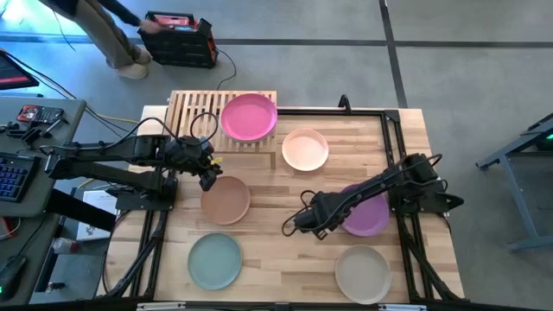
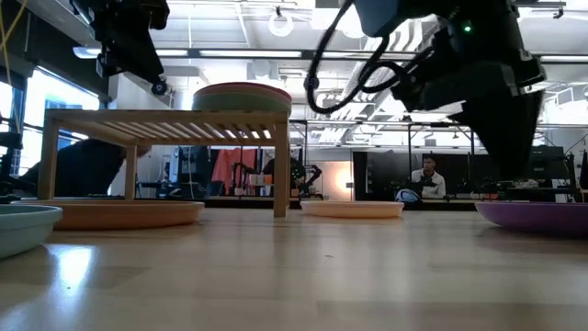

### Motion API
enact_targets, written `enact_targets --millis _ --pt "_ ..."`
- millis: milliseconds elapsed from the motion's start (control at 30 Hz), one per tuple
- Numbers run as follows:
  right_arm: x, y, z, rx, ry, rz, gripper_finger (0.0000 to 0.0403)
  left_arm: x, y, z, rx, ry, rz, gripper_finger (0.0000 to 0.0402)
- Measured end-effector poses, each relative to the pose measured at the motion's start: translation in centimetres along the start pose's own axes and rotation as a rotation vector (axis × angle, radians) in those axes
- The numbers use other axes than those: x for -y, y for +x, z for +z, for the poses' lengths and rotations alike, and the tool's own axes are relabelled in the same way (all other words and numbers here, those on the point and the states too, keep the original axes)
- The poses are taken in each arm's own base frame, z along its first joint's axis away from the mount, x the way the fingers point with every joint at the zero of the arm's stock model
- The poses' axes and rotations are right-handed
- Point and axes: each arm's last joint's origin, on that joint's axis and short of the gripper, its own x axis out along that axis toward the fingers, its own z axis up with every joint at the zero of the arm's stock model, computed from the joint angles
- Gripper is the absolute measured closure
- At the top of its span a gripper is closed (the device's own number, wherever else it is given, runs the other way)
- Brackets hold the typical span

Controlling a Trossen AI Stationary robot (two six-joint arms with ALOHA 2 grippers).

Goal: Place and stack plates onto a shelf
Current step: Stack the brown plate on top of the pink plate on the shelf

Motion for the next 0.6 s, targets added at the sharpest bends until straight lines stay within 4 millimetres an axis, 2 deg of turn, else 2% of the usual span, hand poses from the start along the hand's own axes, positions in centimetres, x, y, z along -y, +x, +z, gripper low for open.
enact_targets --millis 133,367,600 --pt "0.8 0.7 -0.3 0.000 0.025 0.022 0.0295 0.0 0.0 0.0 0.004 -0.002 0.002 0.0312" --pt "0.6 2.5 -0.3 -0.006 0.068 0.101 0.0295 -0.1 0.0 0.1 0.012 -0.002 0.014 0.0312" --pt "0.8 3.3 -0.4 -0.009 0.102 0.088 0.0295 -0.1 0.0 0.1 0.013 -0.002 0.015 0.0312"
